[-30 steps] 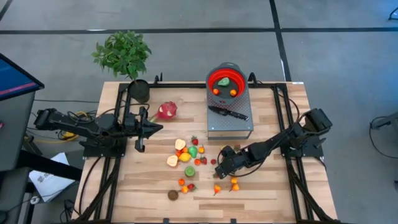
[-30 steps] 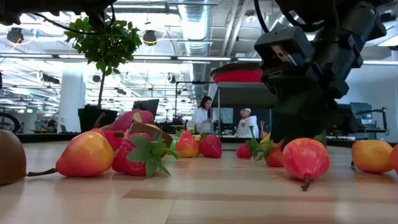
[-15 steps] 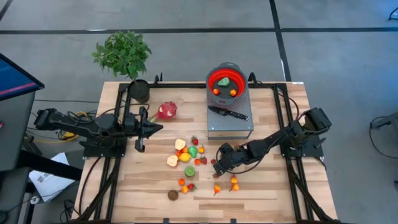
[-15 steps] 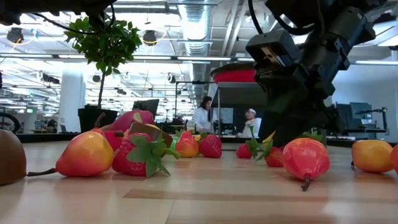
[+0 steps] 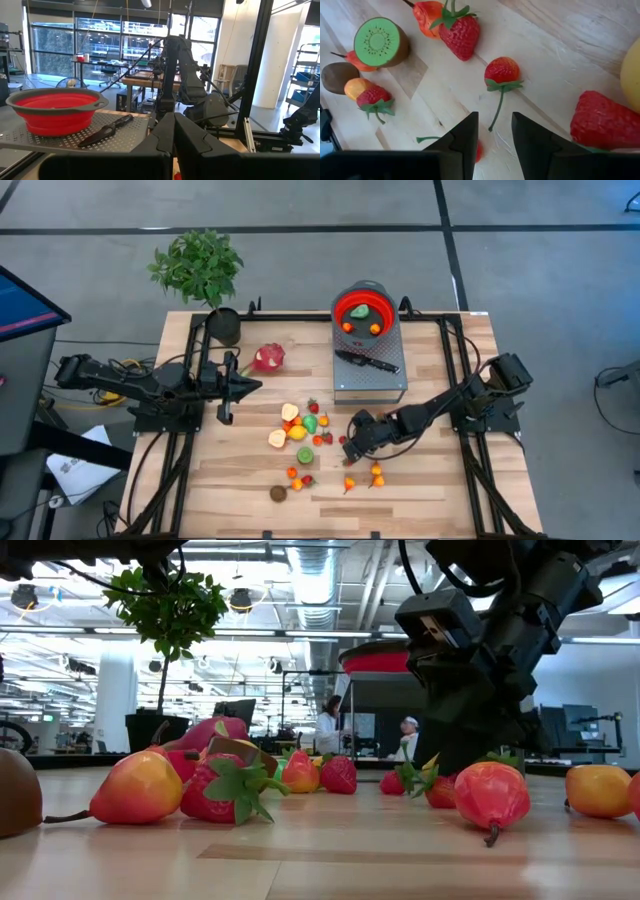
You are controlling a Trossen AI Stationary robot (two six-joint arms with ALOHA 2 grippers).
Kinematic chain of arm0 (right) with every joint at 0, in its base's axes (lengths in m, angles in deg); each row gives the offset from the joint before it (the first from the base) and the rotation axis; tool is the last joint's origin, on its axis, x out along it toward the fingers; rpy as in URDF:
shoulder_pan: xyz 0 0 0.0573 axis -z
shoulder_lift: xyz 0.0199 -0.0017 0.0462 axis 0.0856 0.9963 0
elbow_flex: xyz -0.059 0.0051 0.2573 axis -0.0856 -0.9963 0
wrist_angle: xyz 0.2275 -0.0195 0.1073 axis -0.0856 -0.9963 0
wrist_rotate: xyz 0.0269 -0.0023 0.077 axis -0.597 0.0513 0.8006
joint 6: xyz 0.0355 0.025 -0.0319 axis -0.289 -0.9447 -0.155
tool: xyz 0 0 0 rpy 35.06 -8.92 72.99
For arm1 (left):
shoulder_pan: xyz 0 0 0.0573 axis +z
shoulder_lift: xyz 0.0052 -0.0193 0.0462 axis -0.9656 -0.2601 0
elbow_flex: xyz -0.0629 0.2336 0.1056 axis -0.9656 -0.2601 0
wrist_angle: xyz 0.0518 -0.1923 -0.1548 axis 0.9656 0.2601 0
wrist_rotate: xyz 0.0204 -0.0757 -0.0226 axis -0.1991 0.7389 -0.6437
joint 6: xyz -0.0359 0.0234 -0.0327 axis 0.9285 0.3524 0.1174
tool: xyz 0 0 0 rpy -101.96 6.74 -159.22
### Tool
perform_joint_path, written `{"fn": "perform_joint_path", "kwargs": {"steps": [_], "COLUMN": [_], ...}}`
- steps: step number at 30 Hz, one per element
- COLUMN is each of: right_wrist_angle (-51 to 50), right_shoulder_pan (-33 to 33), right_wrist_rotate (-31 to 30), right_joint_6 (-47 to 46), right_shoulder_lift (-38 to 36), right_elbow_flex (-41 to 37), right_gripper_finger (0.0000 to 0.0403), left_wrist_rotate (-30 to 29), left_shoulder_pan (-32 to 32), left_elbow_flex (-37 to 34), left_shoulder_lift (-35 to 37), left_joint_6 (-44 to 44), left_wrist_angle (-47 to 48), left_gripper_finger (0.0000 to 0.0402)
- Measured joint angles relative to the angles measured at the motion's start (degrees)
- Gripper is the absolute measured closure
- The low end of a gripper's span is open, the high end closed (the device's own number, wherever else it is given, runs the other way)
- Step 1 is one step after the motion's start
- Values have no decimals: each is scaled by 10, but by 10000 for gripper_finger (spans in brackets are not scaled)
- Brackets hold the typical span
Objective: Pick & Place Fruit
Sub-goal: Put the strawberry into the red colander on the shelf
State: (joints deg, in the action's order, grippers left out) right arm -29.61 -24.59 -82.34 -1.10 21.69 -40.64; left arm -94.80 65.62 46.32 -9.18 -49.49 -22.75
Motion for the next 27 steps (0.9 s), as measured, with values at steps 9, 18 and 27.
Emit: {"fn": "perform_joint_path", "kwargs": {"steps": [9,18,27], "right_wrist_angle": [7,71,65], "right_shoulder_pan": [0,3,3], "right_wrist_rotate": [0,0,0], "right_joint_6": [0,6,6], "right_shoulder_lift": [13,48,47], "right_elbow_flex": [1,1,0], "right_gripper_finger": [290,297,359], "left_wrist_rotate": [0,0,0], "left_shoulder_pan": [0,0,0], "left_elbow_flex": [0,-1,-1], "left_shoulder_lift": [0,0,0], "left_joint_6": [0,0,0], "left_wrist_angle": [0,0,0], "left_gripper_finger": [399,399,399]}}
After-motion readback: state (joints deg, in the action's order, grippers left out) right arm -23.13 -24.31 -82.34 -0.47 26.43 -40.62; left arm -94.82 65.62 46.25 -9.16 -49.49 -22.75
